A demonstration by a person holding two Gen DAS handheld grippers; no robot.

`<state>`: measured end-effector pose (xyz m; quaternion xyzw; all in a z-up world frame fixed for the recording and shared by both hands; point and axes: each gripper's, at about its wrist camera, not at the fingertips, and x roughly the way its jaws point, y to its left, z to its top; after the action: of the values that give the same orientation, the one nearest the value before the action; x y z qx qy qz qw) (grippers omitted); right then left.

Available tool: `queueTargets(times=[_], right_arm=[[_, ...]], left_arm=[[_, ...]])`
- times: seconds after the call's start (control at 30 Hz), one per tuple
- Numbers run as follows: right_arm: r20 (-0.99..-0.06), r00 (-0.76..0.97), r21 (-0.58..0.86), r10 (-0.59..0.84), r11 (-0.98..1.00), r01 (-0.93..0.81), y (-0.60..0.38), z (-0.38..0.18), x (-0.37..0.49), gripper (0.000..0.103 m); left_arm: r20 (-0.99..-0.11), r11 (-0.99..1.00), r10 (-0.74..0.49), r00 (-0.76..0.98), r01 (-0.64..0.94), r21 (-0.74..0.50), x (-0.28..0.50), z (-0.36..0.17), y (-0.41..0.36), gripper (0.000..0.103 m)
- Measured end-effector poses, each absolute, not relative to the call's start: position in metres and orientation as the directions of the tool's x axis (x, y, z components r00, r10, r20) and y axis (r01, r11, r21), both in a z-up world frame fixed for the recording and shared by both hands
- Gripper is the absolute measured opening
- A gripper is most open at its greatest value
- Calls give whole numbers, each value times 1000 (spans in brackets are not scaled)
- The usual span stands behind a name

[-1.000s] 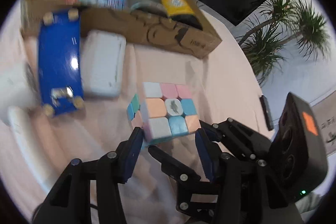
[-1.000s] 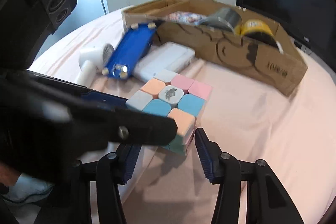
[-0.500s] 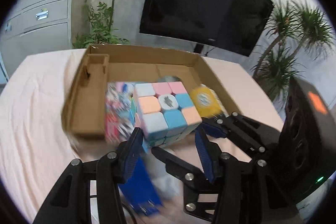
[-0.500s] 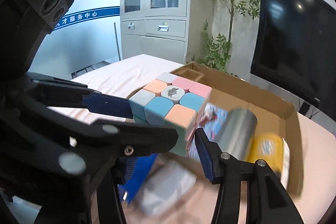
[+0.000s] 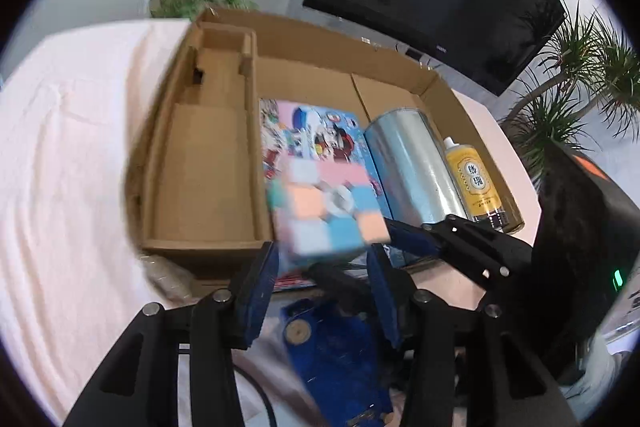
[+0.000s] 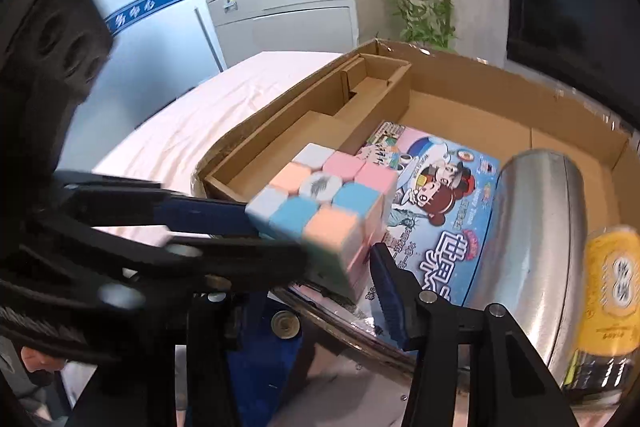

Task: Organize rigid objects
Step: 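Carry the cube into the box onto the board game and release, then grasp the grey phone stand with the right tool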

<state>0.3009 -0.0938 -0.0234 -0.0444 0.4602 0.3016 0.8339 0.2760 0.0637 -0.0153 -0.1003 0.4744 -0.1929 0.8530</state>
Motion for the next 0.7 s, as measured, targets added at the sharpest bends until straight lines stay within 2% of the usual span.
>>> queueTargets(times=[0.1, 0.17, 0.2, 0.27, 0.37, 0.5, 0.6, 0.7], right_arm=[[-778, 430, 218, 458, 839, -499, -111, -16, 292, 75], [-738, 486, 225, 467, 850, -476, -135, -2, 267, 80], [-721, 502, 237, 477, 851, -469, -146, 4, 252, 82], [-723, 488, 273, 489, 851, -448, -158, 4, 227, 85], [-790, 441, 247, 426, 879, -407, -164, -19, 202, 85], [-877, 332, 248, 348, 919, -308, -158, -61, 203, 64], [-878, 300, 286, 372, 913, -292, -141, -73, 213, 60], [-874, 332, 256, 354, 917, -306, -126, -74, 222, 57]], left_arm=[[-763, 937, -349, 544, 224, -268, 254, -1, 72, 46], [-752, 939, -343, 564, 221, -262, 234, 2, 81, 48], [-751, 940, -341, 565, 219, -262, 226, 1, 84, 52], [-759, 943, -333, 560, 209, -260, 211, -7, 87, 54], [-778, 938, -345, 525, 193, -286, 192, -22, 86, 55], [-784, 928, -372, 496, 173, -330, 172, -39, 80, 55], [-785, 936, -351, 510, 157, -316, 154, -40, 75, 57], [-776, 930, -359, 519, 126, -346, 145, -35, 79, 57]])
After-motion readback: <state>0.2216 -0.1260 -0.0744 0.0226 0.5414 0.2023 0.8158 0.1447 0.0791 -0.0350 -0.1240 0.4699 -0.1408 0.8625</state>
